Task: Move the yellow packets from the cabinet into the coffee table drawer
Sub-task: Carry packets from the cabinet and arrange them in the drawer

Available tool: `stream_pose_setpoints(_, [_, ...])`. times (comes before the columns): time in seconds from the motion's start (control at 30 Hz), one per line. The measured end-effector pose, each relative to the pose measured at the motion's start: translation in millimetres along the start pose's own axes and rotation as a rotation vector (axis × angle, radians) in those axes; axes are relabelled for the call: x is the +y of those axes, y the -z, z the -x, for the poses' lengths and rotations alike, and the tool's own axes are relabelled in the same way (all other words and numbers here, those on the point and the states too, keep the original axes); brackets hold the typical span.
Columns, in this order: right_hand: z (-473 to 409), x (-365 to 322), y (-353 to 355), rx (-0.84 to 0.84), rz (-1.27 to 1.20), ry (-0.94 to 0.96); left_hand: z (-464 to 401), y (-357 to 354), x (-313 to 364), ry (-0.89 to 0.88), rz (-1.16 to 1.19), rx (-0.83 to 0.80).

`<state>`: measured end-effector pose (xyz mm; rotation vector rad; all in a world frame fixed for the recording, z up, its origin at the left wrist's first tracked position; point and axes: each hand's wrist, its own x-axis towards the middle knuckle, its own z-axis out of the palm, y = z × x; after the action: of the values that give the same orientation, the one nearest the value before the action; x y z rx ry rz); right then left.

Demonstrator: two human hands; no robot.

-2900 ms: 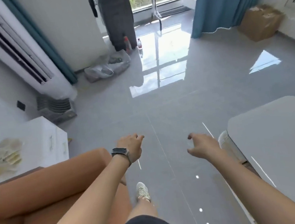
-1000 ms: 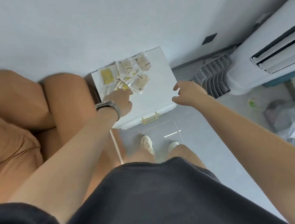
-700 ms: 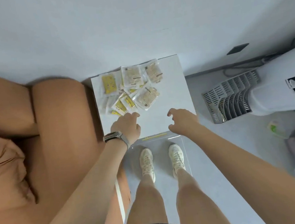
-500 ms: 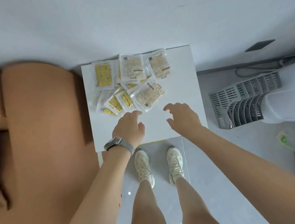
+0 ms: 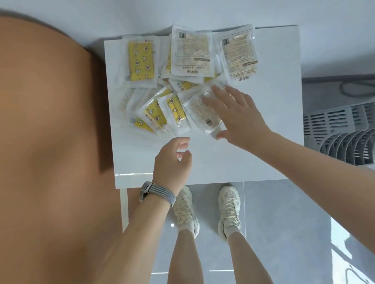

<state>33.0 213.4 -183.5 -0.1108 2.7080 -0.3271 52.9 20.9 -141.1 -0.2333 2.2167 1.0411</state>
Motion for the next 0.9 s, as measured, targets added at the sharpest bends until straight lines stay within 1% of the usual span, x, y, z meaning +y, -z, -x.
stream_pose_setpoints(0.13, [4.9, -1.3, -15.6, 0.177, 0.058, -0.002, -4.5, 1.8, -1.3, -0.001, 0.012, -0.021])
stream_pose_setpoints(0.2, [7.6, 1.7, -15.0, 0.22, 0.016, 0.026, -4.0, 3.8, 0.2, -0.004, 0.026, -0.036])
stream_pose_setpoints(0.27, [10.6, 6.0, -8.2, 0.218, -0.095, 0.027, -2.7, 5.9, 3.3, -0.001, 0.065, -0.046])
stream_pose_setpoints(0.37, [18.5, 3.5, 5.4, 0.275, -0.264, -0.054, -1.9, 8.2, 9.5, 0.056, 0.213, -0.061])
stream_pose_setpoints(0.43, [25.2, -5.5, 20.1, 0.355, -0.527, -0.188, -0.5, 10.2, 18.7, 0.087, 0.31, -0.072])
stream_pose_setpoints(0.47, [28.5, -12.0, 29.5, 0.348, -0.73, -0.298, 0.2, 11.1, 23.0, 0.087, 0.34, -0.077])
stream_pose_setpoints(0.53, [34.9, -27.8, 46.6, 0.243, -1.174, -0.502, 0.3, 13.3, 30.0, 0.058, 0.365, -0.078])
stream_pose_setpoints(0.57, [38.1, -34.8, 50.2, 0.191, -1.324, -0.56, 1.2, 14.9, 34.3, 0.047, 0.385, -0.084])
stream_pose_setpoints(0.6, [41.0, -41.1, 51.8, 0.148, -1.423, -0.584, 1.7, 16.3, 37.1, 0.043, 0.419, -0.098])
stream_pose_setpoints(0.67, [46.5, -55.9, 51.4, 0.069, -1.545, -0.583, 1.8, 19.3, 39.4, 0.05, 0.553, -0.166])
stream_pose_setpoints(0.73, [50.6, -68.9, 49.9, -0.025, -1.644, -0.554, 1.4, 22.9, 34.5, 0.087, 0.716, -0.239])
stream_pose_setpoints(0.8, [52.5, -74.7, 49.6, -0.134, -1.655, -0.51, 1.9, 27.9, 24.4, 0.113, 0.799, -0.26])
stream_pose_setpoints(0.87, [49.4, -73.1, 53.0, -0.226, -1.541, -0.49, 2.4, 33.6, 12.1, 0.134, 0.802, -0.222])
stream_pose_setpoints(0.9, [46.7, -69.1, 52.0, -0.238, -1.428, -0.487, 3.0, 36.9, 6.6, 0.147, 0.805, -0.195])
